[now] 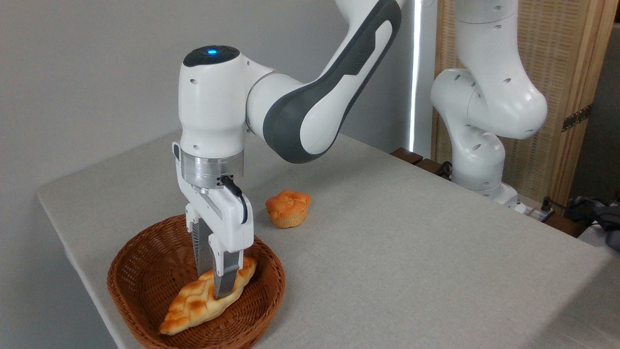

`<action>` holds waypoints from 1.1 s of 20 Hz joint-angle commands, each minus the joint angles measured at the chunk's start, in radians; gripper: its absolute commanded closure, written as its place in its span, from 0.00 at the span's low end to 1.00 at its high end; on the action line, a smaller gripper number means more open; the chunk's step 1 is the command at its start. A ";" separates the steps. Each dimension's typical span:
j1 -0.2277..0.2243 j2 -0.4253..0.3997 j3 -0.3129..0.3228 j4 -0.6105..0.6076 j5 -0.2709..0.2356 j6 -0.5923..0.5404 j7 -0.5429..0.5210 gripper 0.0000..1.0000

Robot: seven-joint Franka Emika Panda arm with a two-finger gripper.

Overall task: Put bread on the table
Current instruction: 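Close the gripper on the middle of the braided bread roll, then lift the braided bread out of the basket and carry it beside the orange bun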

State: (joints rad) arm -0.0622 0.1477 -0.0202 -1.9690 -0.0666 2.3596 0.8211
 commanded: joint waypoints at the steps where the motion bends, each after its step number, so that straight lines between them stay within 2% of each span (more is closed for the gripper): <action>1: -0.002 -0.017 0.003 0.002 -0.018 0.029 0.015 0.86; 6: -0.002 -0.089 0.019 0.004 -0.100 0.011 0.016 0.87; 16: -0.002 -0.213 0.033 0.001 -0.101 -0.183 0.021 0.89; 19: -0.004 -0.282 0.039 -0.005 -0.098 -0.288 0.033 0.88; 22: -0.019 -0.382 0.095 -0.062 -0.094 -0.387 0.073 0.82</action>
State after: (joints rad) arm -0.0606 -0.1290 0.0196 -1.9547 -0.1404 2.0400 0.8306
